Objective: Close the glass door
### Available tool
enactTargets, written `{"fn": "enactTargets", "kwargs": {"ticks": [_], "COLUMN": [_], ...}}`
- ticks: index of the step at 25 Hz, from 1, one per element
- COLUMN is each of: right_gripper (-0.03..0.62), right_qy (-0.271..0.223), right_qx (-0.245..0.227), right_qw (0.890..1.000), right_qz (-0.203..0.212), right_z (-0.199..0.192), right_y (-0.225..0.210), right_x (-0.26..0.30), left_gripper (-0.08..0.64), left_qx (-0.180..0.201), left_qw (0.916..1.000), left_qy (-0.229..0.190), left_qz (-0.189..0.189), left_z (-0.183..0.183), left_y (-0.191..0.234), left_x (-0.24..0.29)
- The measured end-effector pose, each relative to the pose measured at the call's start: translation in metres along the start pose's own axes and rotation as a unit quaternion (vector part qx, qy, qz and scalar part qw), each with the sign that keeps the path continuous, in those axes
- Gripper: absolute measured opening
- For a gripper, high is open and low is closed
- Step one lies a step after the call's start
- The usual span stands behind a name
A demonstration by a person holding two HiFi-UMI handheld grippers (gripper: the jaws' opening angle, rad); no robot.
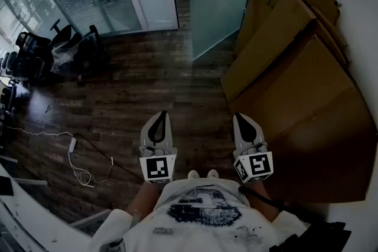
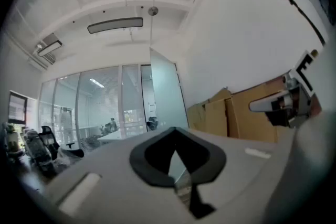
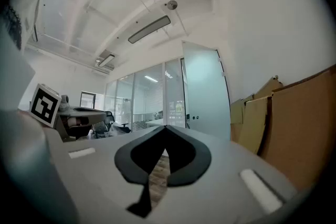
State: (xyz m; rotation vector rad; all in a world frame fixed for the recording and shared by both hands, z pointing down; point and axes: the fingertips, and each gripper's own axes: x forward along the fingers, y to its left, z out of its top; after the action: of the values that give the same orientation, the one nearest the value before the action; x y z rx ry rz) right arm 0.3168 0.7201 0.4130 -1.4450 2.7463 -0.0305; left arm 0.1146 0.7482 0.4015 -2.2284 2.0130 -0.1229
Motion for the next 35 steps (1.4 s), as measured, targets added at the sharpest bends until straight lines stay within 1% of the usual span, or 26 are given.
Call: {"fn": "enactTargets", "kwargs": {"ticks": [3,7,11,15,18,22,26,29,32,35], "right_gripper": [0.006,0.006,0.006,0.006,0.006,0.008,0.008,0.008,0.007,0.008], "right_qy": [0.003,0.011,0.007,0.002,0.005,0.005,0.014,0.011,0.005,0.002], "right_qx": [-0.004,-0.011,-0.01,-0.002,0.002,0.011,0.031,0.035,0.026,0.022], "right_qw": [1.0,1.0,1.0,1.0,1.0,1.0,0.999,0.999,1.0,1.0], "right_qz": [-0.004,-0.005,-0.009,-0.023,-0.023,-0.015,-0.011,-0.005,0.005,0.018], "right_z": [0.001,-0.007,-0.01,-0.008,-0.01,-0.021,-0.038,-0.037,-0.033,-0.028], "right_y": [0.005,0.012,0.019,0.018,0.014,0.007,-0.013,-0.034,-0.054,-0.068], "right_x": [0.002,0.004,0.006,0.013,0.025,0.051,0.088,0.129,0.169,0.204], "left_gripper": [0.002,0.002,0.002,0.002,0.003,0.002,0.002,0.002,0.002,0.002], "left_qx": [0.0,0.004,0.004,0.018,0.026,0.026,0.035,0.043,0.049,0.038], "left_qw": [1.0,0.9999,0.9998,0.9996,0.9995,0.9993,0.9986,0.998,0.9977,0.998], "left_qy": [0.002,0.003,0.009,0.011,0.012,0.02,0.029,0.035,0.036,0.042], "left_qz": [0.005,0.014,0.016,0.019,0.017,0.016,0.028,0.033,0.032,0.029], "left_z": [-0.004,-0.018,-0.017,-0.02,-0.023,-0.03,-0.046,-0.045,-0.046,-0.036], "left_y": [0.016,0.031,0.038,0.049,0.053,0.058,0.066,0.076,0.082,0.082], "left_x": [-0.005,-0.012,-0.018,-0.02,-0.011,0.011,0.04,0.078,0.12,0.159]}}
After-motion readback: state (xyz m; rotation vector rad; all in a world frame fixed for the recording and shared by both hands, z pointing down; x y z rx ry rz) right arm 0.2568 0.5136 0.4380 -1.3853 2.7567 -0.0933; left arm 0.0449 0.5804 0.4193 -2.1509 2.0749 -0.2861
